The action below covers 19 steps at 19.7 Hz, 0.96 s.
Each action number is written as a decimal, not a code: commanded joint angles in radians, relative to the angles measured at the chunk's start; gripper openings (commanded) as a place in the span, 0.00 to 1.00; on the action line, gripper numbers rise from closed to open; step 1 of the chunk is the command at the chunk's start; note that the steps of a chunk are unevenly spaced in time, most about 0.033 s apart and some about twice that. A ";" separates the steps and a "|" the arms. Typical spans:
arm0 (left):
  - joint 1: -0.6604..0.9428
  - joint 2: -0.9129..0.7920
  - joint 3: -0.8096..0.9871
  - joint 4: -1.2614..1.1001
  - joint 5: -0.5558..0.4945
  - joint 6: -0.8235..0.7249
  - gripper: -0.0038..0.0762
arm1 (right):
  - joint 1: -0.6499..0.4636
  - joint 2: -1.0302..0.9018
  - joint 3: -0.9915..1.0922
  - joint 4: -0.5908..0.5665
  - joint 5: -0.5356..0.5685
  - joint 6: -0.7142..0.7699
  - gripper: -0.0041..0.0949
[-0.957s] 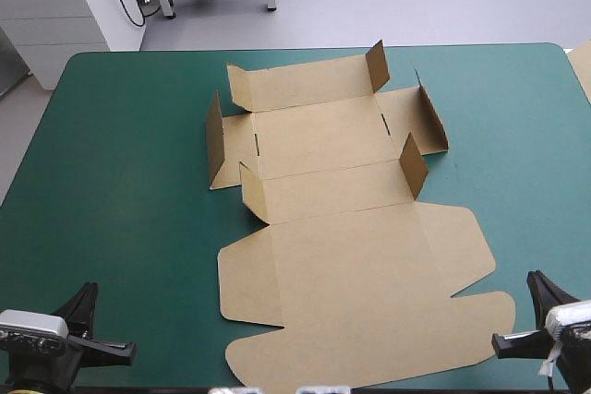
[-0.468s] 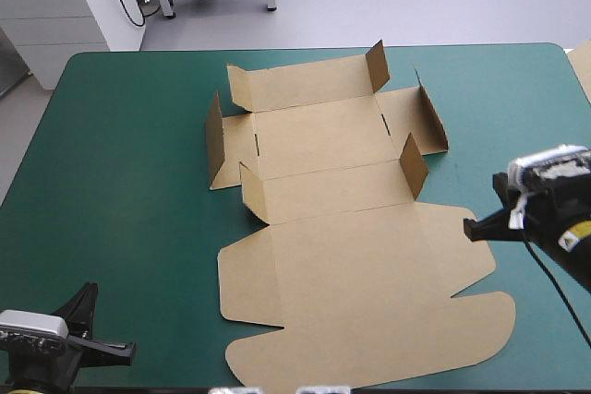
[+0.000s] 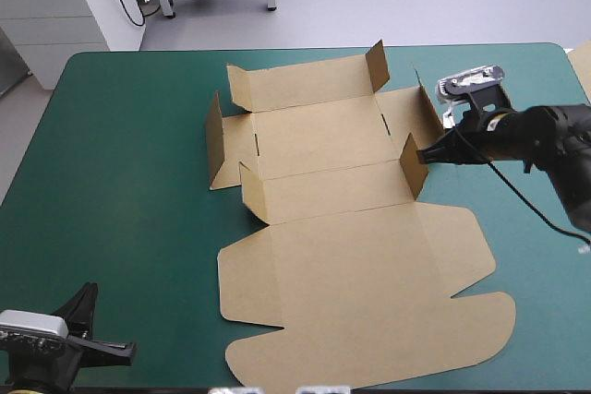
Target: Fold the box
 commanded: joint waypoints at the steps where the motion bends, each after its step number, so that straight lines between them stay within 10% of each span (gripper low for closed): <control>1: -0.007 -0.006 -0.021 -0.009 -0.073 -0.008 0.04 | 0.001 0.089 -0.131 0.014 0.024 -0.016 0.38; 5: -0.007 -0.006 -0.021 -0.009 -0.073 -0.008 0.04 | 0.001 0.265 -0.300 0.014 0.154 -0.016 0.56; 19: -0.007 -0.006 -0.021 -0.009 -0.073 -0.008 0.04 | 0.003 0.568 -0.359 0.014 0.193 -0.008 0.56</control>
